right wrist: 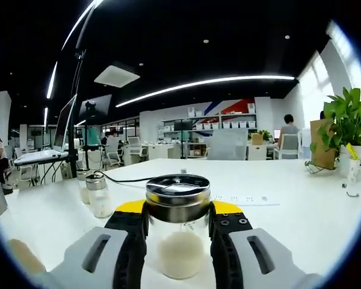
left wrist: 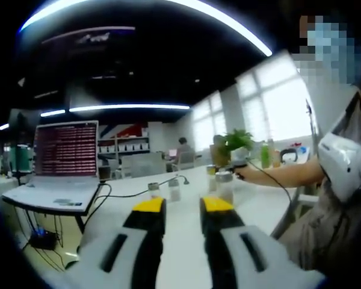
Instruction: Rotate the seasoning bottle until the label or dispensing opening points toward the visible target arrow and the bottle remains upright within the marked orientation range
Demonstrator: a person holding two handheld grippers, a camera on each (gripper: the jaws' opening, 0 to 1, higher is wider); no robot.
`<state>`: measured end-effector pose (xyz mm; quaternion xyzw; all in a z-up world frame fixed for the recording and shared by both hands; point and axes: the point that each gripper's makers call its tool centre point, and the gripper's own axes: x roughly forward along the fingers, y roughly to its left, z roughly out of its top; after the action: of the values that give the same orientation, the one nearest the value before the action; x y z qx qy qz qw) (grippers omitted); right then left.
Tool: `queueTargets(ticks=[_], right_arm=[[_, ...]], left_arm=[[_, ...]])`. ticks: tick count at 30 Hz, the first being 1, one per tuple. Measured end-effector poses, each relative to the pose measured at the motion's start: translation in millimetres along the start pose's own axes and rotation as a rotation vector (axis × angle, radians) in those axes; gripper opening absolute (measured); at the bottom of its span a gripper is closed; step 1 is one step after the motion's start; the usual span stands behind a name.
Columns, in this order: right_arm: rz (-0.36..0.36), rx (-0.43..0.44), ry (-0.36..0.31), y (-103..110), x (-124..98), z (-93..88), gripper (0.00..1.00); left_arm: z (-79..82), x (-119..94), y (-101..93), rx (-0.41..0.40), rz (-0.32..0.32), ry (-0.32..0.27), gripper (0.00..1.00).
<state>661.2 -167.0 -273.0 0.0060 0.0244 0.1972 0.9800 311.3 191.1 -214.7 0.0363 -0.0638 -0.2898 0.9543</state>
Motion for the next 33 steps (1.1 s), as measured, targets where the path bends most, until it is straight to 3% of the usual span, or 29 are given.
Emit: queueTargets(ticks=[16,22,26,29,33], right_arm=[[-0.023,0.016,-0.001,-3.7,-21.7,1.1,0.38],[0.009,0.034,-0.009,-1.2,-34.6,5.4,0.38],[0.039,0.123,-0.022,5.3,-47.4,8.2,0.38],[0.06,0.101,-0.023,19.9,-61.8,9.9,0.38],[0.082,0.087,-0.033,19.2,-63.1,14.0,0.38]], left_arm=[[1.6,-0.4,1.5,0.001,0.005,-0.005,0.24],[-1.0,2.0,-1.4,-0.002,-0.002,-0.001,0.24],[-1.9,3.2,-3.8,-0.001,-0.009,0.003,0.24],[-2.4,3.6,-5.1,0.0,-0.011,0.004,0.24],[-2.8,4.3,-6.3,-0.001,-0.014,0.003,0.24]])
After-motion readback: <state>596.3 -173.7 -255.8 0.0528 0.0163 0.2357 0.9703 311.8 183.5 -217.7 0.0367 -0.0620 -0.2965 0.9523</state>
